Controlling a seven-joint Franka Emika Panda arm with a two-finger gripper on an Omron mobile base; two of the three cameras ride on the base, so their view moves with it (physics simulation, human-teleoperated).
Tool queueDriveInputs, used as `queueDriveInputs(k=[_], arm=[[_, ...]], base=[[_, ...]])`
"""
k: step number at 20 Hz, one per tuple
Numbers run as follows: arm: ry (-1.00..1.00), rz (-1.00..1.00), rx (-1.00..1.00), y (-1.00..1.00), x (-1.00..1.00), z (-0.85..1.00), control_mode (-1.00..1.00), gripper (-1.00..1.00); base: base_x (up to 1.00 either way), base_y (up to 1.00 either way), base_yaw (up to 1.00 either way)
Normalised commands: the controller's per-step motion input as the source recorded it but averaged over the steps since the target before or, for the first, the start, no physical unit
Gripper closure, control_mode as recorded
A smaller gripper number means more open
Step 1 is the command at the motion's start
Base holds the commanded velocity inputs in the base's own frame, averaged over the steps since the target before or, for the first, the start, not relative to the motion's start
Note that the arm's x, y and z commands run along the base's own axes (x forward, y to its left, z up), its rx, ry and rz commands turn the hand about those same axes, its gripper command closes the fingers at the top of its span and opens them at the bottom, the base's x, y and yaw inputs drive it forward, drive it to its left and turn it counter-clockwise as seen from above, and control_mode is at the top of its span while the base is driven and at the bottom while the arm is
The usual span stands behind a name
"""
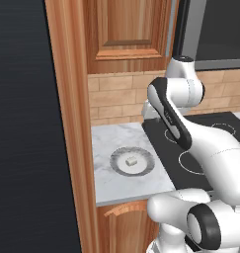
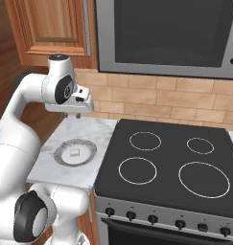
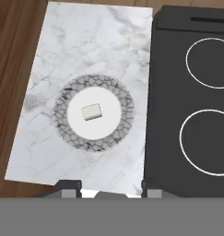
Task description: Pick up the marshmallow and place it in the cup of hot chocolate on the dining counter.
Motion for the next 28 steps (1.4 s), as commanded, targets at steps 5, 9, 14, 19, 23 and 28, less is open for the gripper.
queueDriveInputs(k=[5, 9, 14, 19, 23, 28], arm=[[0.0, 0.0, 0.0, 0.08, -0.02, -0.1, -1.0, -1.0], [0.0, -0.04, 0.0, 0.28, -0.08, -0.11, -1.0, -1.0], [0.0, -0.13, 0.0, 0.17, -0.02, -0.25, -1.0, -1.0], [0.06, -0.24, 0.0, 0.0, 0.01, -0.37, -1.0, -1.0], [0.12, -0.29, 0.0, 0.08, 0.0, -0.31, -1.0, -1.0], [0.11, -0.28, 0.0, 0.31, 0.02, -0.37, -1.0, -1.0]], base=[[0.0, 0.0, 0.0], [0.0, 0.0, 0.0], [0.0, 0.0, 0.0], [0.0, 0.0, 0.0], [0.0, 0.0, 0.0], [0.0, 0.0, 0.0]])
